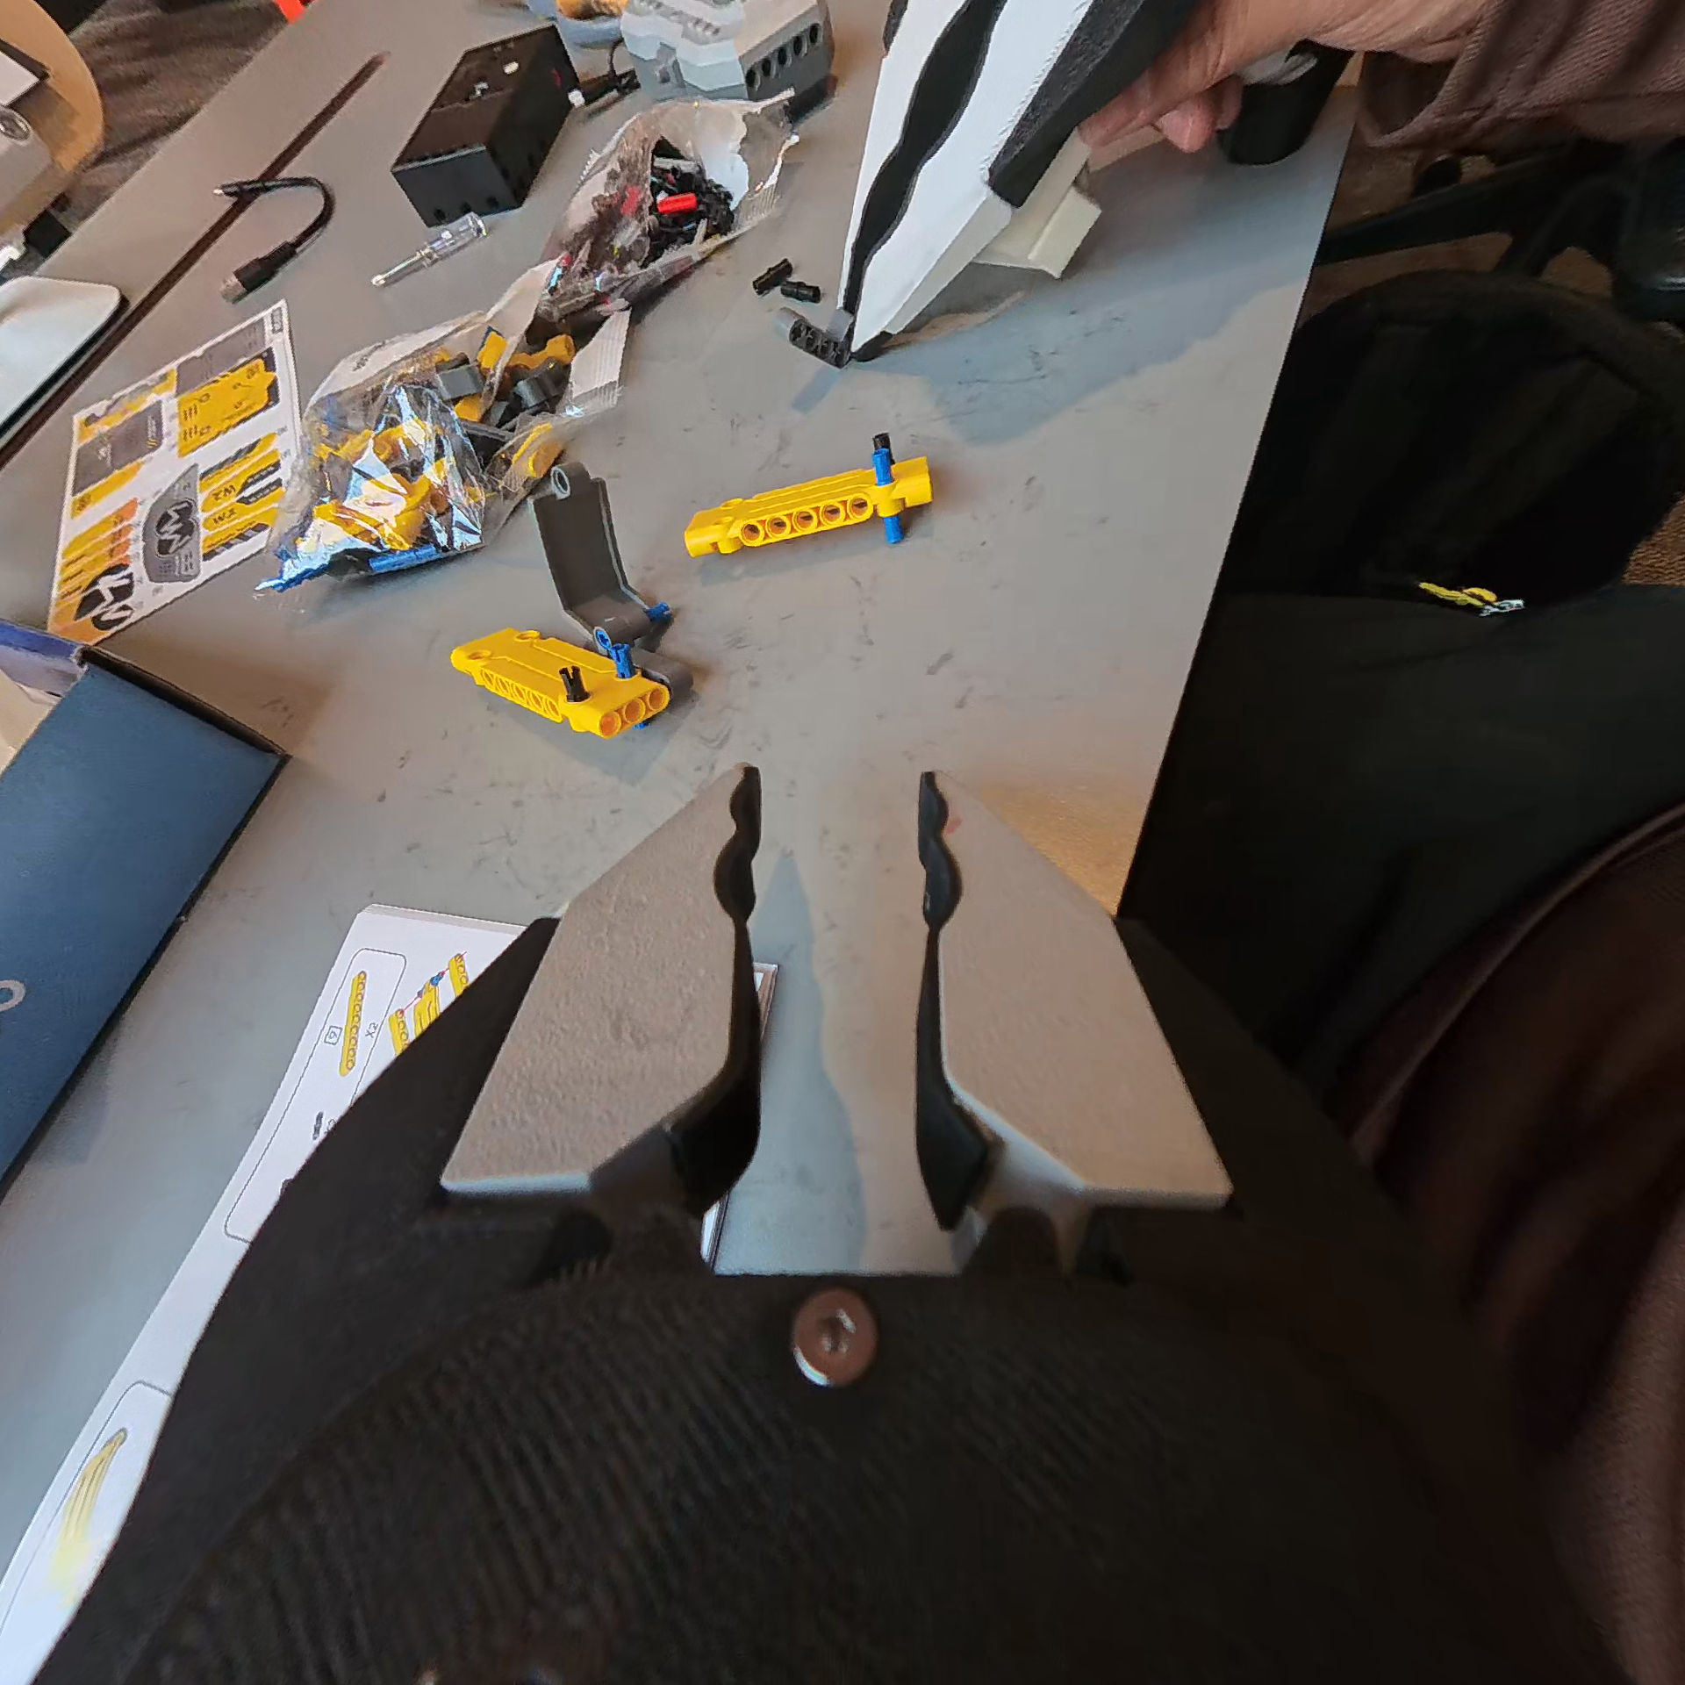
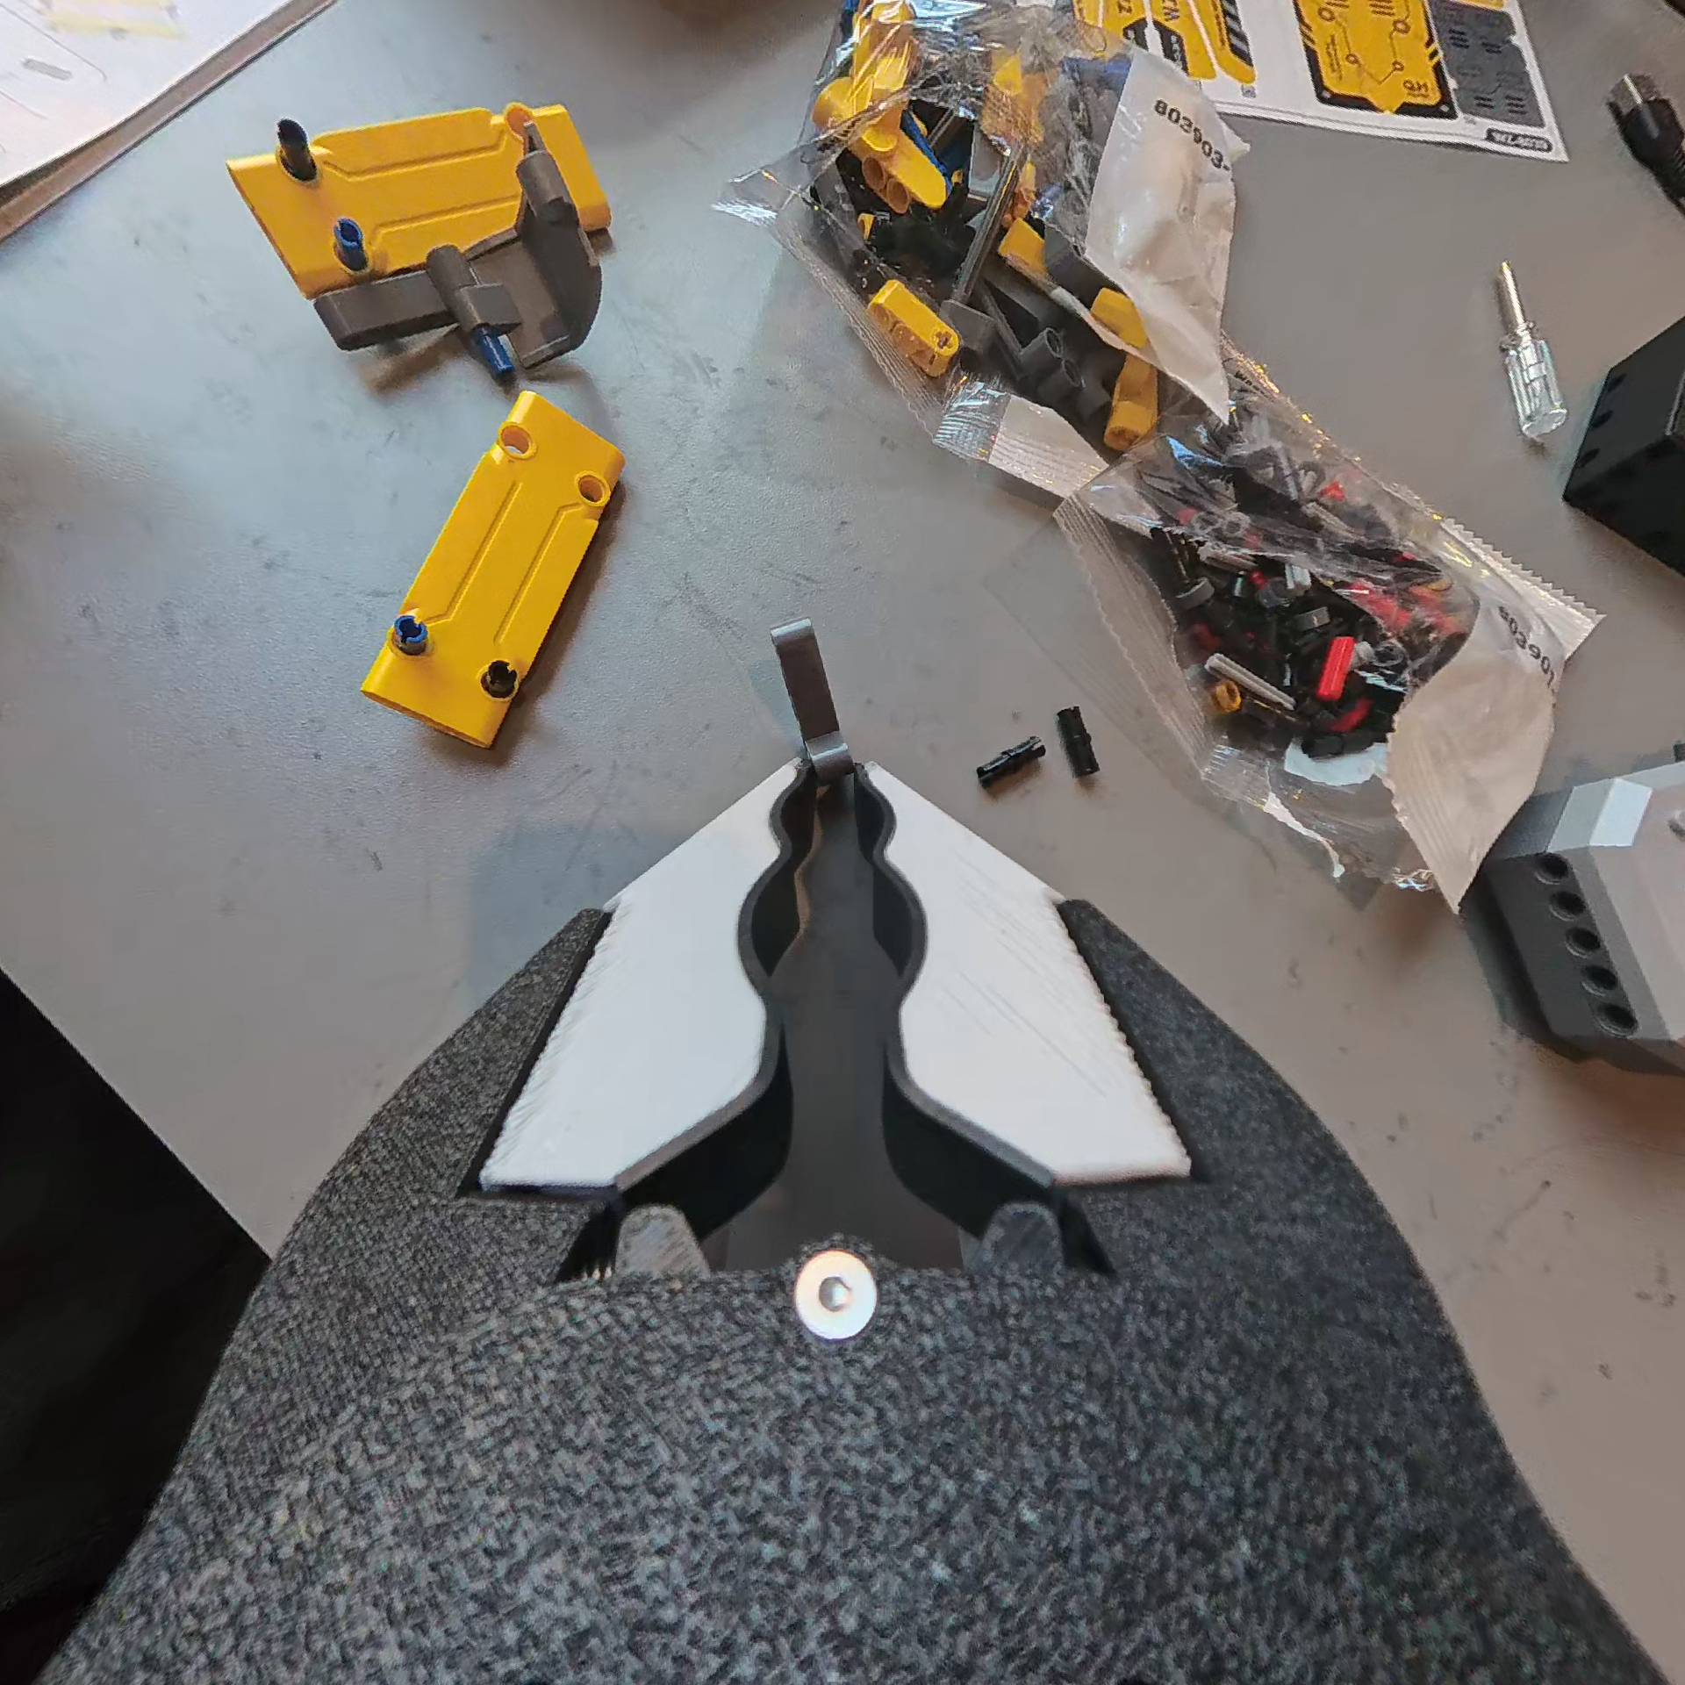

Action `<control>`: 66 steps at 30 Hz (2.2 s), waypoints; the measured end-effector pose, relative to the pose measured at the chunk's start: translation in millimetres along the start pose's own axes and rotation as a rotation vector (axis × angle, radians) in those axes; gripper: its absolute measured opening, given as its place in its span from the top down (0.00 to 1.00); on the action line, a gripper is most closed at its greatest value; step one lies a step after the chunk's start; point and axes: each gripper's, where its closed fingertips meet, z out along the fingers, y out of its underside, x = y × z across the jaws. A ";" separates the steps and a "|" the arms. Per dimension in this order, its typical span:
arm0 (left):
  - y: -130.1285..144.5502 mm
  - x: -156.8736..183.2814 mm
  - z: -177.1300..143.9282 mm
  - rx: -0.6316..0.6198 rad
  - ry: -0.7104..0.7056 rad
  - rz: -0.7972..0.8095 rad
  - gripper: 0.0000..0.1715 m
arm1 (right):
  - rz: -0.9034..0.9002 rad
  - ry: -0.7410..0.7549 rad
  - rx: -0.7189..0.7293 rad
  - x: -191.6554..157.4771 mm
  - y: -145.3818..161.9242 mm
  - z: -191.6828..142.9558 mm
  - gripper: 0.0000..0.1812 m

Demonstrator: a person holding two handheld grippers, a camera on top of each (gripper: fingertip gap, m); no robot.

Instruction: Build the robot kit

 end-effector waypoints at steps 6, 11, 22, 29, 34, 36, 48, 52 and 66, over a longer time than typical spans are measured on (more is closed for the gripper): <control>0.4 -0.3 0.1 -0.002 0.008 -0.011 0.81 | 0.011 -0.023 0.001 -0.7 0.2 -0.1 0.95; 0.7 -0.1 0.3 -0.004 0.012 -0.015 0.81 | -0.027 -0.046 0.006 0.0 -0.1 -0.4 0.95; 1.0 -0.4 0.5 -0.006 0.022 -0.028 0.81 | -0.021 -0.022 0.011 11.9 3.8 -4.0 0.89; 1.3 -0.8 0.9 -0.008 0.019 -0.029 0.81 | -0.017 -0.016 0.012 12.8 4.2 -4.3 0.89; 1.3 -0.8 0.9 -0.008 0.019 -0.028 0.81 | 0.000 -0.006 0.010 16.2 5.5 -5.0 0.89; 1.3 -0.8 0.9 -0.008 0.019 -0.029 0.81 | 0.008 0.002 0.009 18.5 6.3 -5.4 0.90; 1.5 -0.7 1.3 -0.010 0.023 -0.031 0.80 | 0.058 0.031 0.007 29.2 9.8 -6.5 0.90; 1.5 -0.7 1.3 -0.011 0.022 -0.031 0.81 | 0.062 0.033 0.007 30.1 10.4 -6.6 0.90; 0.8 0.0 0.8 -0.004 0.025 -0.027 0.80 | 0.196 -0.047 0.087 17.1 0.7 -16.2 0.87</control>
